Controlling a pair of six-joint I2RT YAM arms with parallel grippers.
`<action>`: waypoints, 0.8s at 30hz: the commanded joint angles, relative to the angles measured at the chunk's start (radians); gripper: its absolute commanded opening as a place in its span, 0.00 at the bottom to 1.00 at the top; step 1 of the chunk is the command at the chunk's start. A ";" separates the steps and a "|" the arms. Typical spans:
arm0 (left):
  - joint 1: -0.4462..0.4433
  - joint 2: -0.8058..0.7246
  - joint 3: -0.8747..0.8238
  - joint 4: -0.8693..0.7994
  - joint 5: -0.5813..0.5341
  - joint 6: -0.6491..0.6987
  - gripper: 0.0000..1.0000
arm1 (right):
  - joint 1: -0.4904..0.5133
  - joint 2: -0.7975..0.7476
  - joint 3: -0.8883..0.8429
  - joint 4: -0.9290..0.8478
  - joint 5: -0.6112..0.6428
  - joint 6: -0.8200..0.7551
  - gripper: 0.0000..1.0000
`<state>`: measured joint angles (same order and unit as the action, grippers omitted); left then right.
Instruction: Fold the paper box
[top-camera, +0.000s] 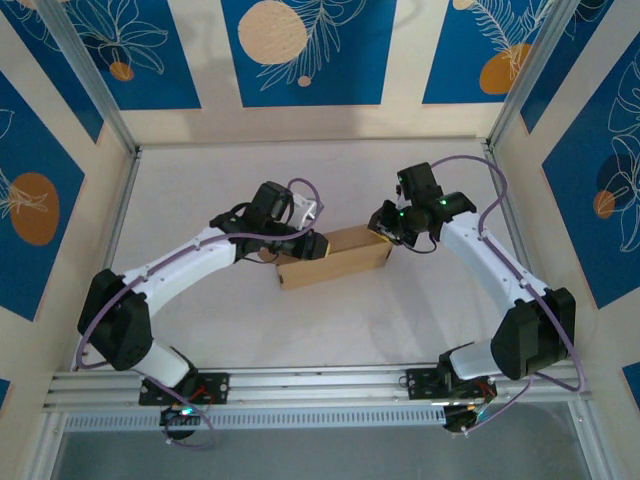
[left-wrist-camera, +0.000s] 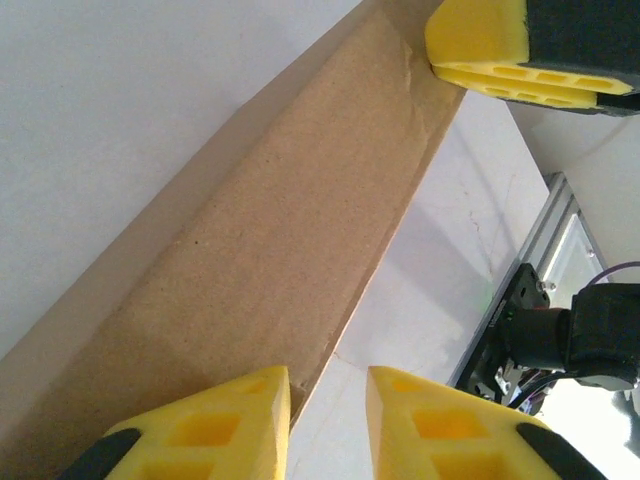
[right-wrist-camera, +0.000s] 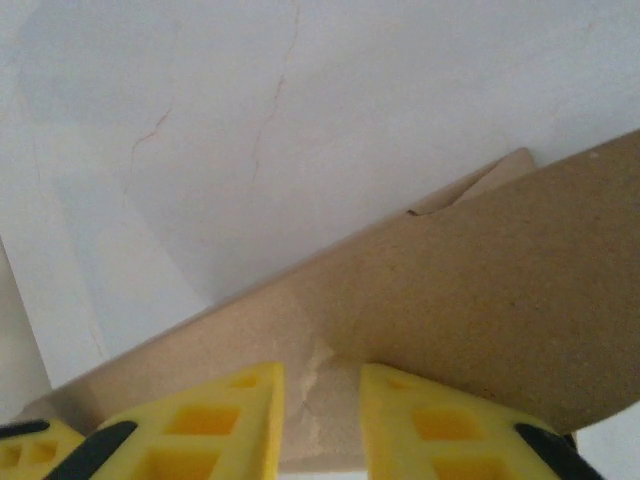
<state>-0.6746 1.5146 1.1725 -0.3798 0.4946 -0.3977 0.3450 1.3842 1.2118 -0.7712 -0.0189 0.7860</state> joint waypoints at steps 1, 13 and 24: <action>0.019 -0.015 -0.002 -0.096 -0.023 -0.005 0.38 | 0.000 -0.071 0.070 -0.051 -0.014 -0.175 0.39; 0.032 -0.014 0.288 -0.308 -0.191 0.221 0.63 | 0.009 -0.229 0.020 0.100 0.178 -0.887 0.52; 0.018 0.026 0.358 -0.367 -0.270 0.701 0.64 | 0.012 -0.178 -0.013 0.175 0.033 -1.419 0.60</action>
<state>-0.6510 1.5013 1.4754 -0.6819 0.2333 0.0990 0.3569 1.1641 1.1564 -0.5957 0.0479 -0.4709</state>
